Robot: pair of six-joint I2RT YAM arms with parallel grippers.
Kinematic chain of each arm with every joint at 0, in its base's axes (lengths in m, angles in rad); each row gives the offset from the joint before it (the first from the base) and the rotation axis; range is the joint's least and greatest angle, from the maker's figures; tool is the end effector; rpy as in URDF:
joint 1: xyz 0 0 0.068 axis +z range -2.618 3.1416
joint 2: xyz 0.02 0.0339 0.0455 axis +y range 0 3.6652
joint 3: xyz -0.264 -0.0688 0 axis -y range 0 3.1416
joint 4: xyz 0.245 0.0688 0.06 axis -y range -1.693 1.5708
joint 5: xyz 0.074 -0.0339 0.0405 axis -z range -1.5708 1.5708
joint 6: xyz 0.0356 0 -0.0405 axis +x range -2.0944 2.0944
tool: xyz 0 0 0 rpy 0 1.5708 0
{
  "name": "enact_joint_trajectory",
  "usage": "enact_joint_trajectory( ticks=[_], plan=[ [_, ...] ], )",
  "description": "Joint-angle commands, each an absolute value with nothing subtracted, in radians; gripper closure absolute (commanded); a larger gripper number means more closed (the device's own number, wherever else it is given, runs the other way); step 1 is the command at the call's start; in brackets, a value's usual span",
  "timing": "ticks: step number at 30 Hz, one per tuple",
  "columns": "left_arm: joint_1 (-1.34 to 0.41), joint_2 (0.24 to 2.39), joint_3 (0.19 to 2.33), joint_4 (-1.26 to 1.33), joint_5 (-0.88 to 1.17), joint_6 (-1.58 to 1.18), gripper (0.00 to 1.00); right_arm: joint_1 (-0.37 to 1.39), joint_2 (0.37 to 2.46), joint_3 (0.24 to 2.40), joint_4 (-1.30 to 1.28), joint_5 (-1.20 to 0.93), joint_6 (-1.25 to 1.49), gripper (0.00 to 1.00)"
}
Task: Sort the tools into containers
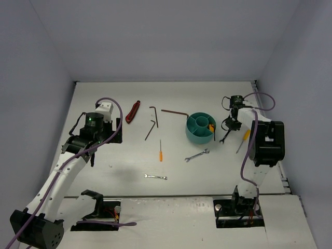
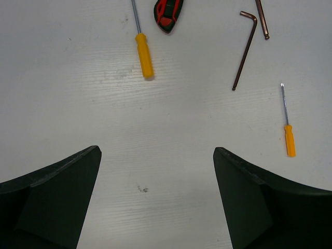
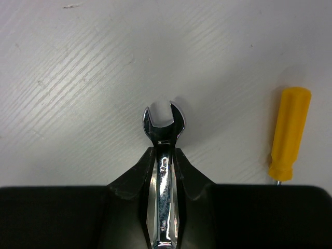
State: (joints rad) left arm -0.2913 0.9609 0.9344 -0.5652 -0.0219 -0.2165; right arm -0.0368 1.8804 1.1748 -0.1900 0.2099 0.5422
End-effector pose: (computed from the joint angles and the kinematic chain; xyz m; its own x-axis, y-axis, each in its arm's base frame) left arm 0.1978 -0.0585 0.3223 -0.5797 -0.0504 -0.8132 0.1487 0.9748 -0.1664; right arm 0.3933 -0.0219 0.1668 -0.5825 0.5265 -0.6193 0.5448 0.8183 0.1832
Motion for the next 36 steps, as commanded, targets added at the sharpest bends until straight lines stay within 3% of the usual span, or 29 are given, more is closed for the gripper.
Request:
enact_joint_trajectory(
  ticks=[1, 10, 18, 28, 36],
  plan=[
    [-0.282, 0.963, 0.944, -0.535, -0.014, -0.216, 0.13, -0.028, 1.735, 1.184, -0.171, 0.172, 0.456, 1.00],
    [-0.283, 0.966, 0.942, -0.535, -0.020, -0.217, 0.13, -0.007, 1.608, 1.175, -0.117, 0.146, 0.330, 1.00],
    [-0.284, 0.977, 0.943, -0.532, -0.006, -0.219, 0.13, 0.136, 1.402, 1.197, 0.077, 0.129, 0.124, 1.00],
    [-0.283, 0.976, 0.942, -0.529, -0.004, -0.214, 0.13, 0.207, 1.441, 1.245, 0.278, -0.039, -0.012, 1.00],
    [-0.284, 0.983, 0.942, -0.523, -0.003, -0.209, 0.13, 0.270, 1.489, 1.181, 0.453, -0.041, -0.017, 1.00]
  ],
)
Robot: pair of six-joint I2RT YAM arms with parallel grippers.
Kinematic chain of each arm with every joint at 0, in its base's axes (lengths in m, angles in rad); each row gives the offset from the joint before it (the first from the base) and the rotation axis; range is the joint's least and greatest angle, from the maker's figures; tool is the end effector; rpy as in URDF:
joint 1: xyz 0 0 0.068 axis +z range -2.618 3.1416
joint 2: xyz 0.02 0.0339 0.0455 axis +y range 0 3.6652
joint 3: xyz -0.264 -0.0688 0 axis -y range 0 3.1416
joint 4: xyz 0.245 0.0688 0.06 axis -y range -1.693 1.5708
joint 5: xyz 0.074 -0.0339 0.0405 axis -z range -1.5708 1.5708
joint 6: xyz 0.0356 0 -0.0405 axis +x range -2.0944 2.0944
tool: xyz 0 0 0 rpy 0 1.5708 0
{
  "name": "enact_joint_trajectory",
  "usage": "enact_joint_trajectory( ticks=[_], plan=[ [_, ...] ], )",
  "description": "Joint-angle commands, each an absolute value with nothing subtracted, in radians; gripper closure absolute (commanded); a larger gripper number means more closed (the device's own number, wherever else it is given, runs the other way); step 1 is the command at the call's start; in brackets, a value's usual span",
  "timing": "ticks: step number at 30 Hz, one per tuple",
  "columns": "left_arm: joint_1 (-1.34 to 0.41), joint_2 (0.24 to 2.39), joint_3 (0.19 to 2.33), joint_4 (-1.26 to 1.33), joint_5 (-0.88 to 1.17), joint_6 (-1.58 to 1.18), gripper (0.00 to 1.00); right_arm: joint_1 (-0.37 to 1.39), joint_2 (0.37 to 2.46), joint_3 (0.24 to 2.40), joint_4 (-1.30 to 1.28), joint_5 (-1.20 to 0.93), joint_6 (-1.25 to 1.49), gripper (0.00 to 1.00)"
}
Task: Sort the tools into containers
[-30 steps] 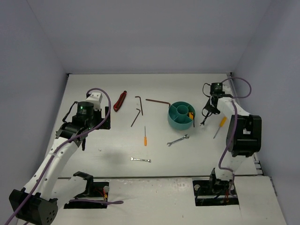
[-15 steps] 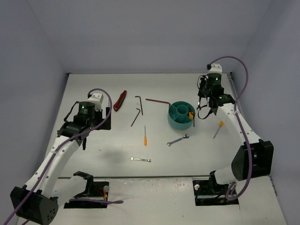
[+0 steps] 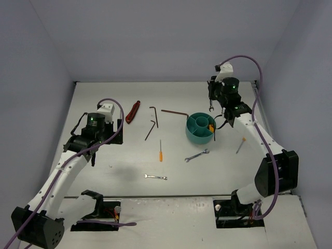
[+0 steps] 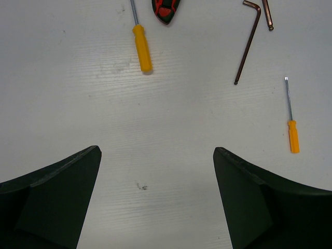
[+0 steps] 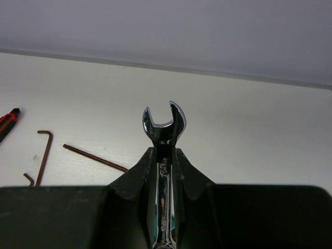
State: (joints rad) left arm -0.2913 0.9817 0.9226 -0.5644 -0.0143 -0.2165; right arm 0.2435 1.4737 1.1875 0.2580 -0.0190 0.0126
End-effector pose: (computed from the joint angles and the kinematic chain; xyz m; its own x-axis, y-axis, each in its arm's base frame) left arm 0.2017 -0.0599 0.3144 -0.6055 -0.0427 -0.7947 0.1495 0.9747 -0.1662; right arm 0.3453 0.0865 0.3616 -0.0306 0.0054 -0.9995 -0.2591 0.9658 0.0131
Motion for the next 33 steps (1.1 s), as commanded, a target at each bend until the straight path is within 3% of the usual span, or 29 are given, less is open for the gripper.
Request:
enact_joint_trajectory(
  ticks=[1, 16, 33],
  plan=[
    [-0.284, 0.985, 0.939, -0.520, -0.003, -0.207, 0.13, 0.271, 1.492, 1.176, 0.459, -0.041, -0.018, 1.00],
    [-0.284, 0.985, 0.939, -0.511, 0.025, -0.202, 0.13, 0.376, 1.384, 1.041, 0.476, -0.099, -0.018, 1.00],
    [-0.283, 0.989, 0.936, -0.510, 0.014, -0.201, 0.13, 0.494, 1.465, 0.923, 0.669, 0.109, 0.063, 1.00]
  ],
)
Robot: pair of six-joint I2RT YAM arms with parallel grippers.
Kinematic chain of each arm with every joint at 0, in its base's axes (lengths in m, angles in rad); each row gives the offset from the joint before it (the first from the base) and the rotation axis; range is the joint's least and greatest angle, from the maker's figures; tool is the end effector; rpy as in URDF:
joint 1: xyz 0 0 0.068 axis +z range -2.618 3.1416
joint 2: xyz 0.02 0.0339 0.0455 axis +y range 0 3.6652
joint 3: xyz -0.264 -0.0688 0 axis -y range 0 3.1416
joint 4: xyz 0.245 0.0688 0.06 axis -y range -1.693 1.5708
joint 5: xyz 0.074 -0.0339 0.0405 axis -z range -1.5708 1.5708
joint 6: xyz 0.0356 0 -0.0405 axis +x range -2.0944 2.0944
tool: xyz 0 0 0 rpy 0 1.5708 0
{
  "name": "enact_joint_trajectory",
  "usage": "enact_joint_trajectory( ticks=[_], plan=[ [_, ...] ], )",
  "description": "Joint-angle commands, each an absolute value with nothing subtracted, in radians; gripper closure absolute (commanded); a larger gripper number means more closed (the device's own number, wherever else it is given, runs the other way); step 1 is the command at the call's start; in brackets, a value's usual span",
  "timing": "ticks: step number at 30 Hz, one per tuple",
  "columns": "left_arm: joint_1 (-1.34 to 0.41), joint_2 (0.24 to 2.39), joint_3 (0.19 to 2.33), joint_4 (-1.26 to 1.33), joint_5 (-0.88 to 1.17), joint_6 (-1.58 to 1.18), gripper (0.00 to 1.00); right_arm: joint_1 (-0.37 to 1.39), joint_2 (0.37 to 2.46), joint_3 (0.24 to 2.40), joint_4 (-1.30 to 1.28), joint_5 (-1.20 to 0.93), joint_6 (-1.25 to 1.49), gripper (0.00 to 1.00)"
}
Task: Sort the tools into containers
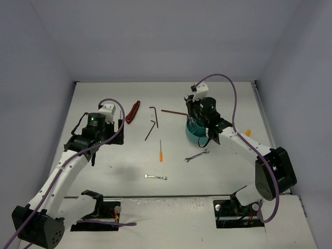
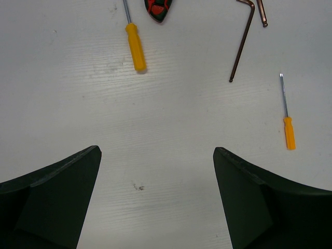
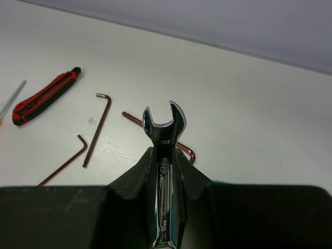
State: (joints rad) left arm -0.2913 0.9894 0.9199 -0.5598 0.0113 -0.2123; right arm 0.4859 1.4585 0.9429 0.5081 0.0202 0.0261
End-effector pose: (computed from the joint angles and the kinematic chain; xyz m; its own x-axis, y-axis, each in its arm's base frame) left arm 0.2031 -0.0613 0.3125 -0.6135 -0.0360 -0.7889 0.1705 0.9694 -0.1768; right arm 0.3034 0.1594 0.3064 -0.0184 0.0198 -0.9996 -0.4487 0.8933 0.0259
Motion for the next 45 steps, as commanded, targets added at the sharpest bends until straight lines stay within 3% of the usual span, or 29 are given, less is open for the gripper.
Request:
enact_joint_trajectory(
  ticks=[1, 14, 17, 26, 33, 38, 45],
  plan=[
    [-0.283, 0.990, 0.936, -0.511, 0.014, -0.200, 0.13, 0.495, 1.469, 0.913, 0.682, 0.113, 0.072, 1.00],
    [-0.283, 0.989, 0.936, -0.511, 0.015, -0.201, 0.13, 0.529, 1.491, 0.821, 0.756, 0.174, 0.135, 1.00],
    [-0.284, 0.991, 0.936, -0.511, 0.015, -0.201, 0.13, 0.537, 1.491, 0.803, 0.759, 0.188, 0.142, 0.96],
    [-0.284, 1.000, 0.937, -0.511, 0.028, -0.199, 0.13, 0.543, 1.472, 0.766, 0.758, 0.217, 0.164, 0.80],
    [-0.284, 1.002, 0.939, -0.509, 0.051, -0.194, 0.13, 0.545, 1.446, 0.757, 0.740, 0.224, 0.170, 0.61],
    [-0.300, 0.997, 0.937, -0.490, 0.157, -0.124, 0.13, 0.546, 1.365, 0.786, 0.649, 0.187, 0.155, 0.53],
    [-0.558, 0.988, 0.974, -0.538, 0.250, 0.095, 0.13, 0.542, 1.162, 0.851, 0.389, 0.165, 0.135, 0.36]
  ],
)
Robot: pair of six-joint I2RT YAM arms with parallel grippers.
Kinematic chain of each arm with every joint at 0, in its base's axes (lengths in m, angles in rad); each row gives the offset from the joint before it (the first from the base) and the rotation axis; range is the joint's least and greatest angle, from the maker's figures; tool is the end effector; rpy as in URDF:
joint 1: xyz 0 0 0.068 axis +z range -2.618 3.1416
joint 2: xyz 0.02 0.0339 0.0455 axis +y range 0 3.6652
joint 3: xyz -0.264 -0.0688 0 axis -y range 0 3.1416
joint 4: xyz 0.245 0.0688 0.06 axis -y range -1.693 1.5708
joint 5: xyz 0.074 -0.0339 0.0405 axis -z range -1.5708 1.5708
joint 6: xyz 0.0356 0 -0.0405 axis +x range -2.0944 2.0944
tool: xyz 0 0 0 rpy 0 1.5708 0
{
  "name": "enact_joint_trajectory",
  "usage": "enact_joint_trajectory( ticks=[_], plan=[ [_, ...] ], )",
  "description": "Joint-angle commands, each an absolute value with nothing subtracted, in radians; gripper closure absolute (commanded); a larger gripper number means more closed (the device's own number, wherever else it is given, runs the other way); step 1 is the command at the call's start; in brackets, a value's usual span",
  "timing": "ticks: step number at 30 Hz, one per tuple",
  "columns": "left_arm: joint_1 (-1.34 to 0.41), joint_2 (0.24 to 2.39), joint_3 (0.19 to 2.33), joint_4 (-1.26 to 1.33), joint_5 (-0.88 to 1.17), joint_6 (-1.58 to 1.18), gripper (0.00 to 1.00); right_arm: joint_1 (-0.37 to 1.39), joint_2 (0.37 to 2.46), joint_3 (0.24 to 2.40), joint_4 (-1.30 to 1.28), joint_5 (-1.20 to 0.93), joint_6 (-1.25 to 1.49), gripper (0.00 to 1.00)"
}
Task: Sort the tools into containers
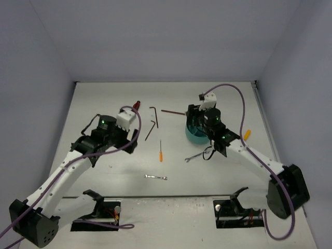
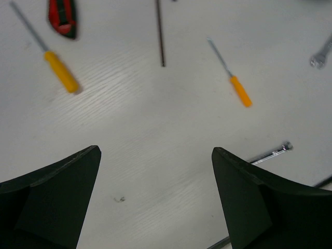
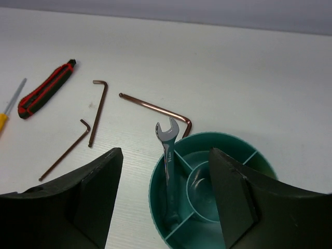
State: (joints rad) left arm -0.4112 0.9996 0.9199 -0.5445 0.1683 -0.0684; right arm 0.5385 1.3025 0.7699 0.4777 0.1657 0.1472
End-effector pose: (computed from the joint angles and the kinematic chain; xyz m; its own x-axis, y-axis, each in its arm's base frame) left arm 0.1945 -0.0913 0.3121 -0.5699 0.1750 -0.8028 0.4808 0.8633 -0.1531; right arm 0.2610 0.1491 0.2894 -0.1001 0.1087 -0.9890 -0.3536 0.9252 0.1375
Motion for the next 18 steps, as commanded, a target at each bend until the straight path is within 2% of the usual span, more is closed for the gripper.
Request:
enact_joint_trajectory(
  ticks=[1, 7, 13, 18],
  plan=[
    [-0.594, 1.002, 0.984, -0.553, 0.260, 0.133, 0.13, 0.541, 1.118, 0.851, 0.368, 0.171, 0.141, 0.35],
    [-0.755, 1.144, 1.074, -0.640, 0.296, 0.233, 0.16, 0.538, 0.939, 0.811, 0.281, 0.163, 0.189, 0.32],
    [-0.979, 1.469, 1.194, -0.739, 0.192, 0.318, 0.19, 0.537, 0.793, 0.746, 0.252, 0.161, 0.208, 0.31],
    [-1.039, 1.607, 1.240, -0.781, 0.147, 0.329, 0.32, 0.538, 0.740, 0.733, 0.213, 0.163, 0.207, 0.30]
  ],
)
